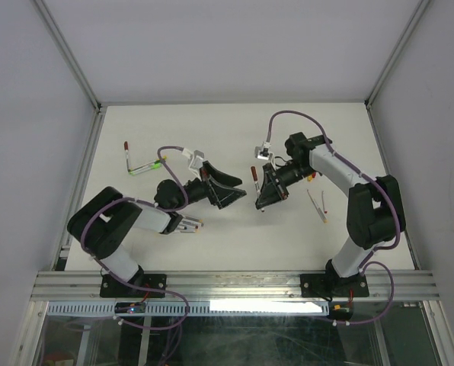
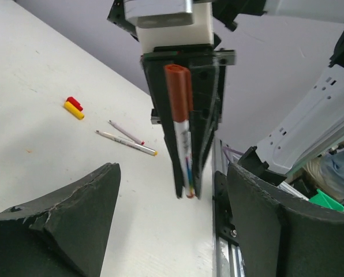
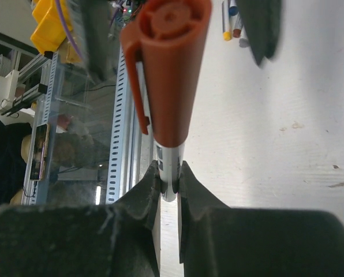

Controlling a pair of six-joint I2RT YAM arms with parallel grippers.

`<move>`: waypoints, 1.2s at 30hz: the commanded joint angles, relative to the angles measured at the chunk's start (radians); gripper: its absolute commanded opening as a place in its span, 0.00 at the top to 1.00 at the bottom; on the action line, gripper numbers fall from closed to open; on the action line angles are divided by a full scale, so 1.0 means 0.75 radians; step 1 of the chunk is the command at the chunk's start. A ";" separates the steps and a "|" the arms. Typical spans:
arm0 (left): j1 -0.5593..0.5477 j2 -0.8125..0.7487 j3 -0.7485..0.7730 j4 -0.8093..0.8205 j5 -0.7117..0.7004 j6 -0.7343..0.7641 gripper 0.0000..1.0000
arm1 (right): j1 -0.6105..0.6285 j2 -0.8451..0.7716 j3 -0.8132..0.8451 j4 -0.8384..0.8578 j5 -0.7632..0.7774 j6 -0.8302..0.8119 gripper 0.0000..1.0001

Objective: Open the pen caps
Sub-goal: Open the pen cap from the pen.

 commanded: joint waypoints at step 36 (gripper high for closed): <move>-0.066 0.226 0.363 0.424 0.195 -0.235 1.00 | 0.057 0.050 0.088 -0.153 -0.037 -0.185 0.93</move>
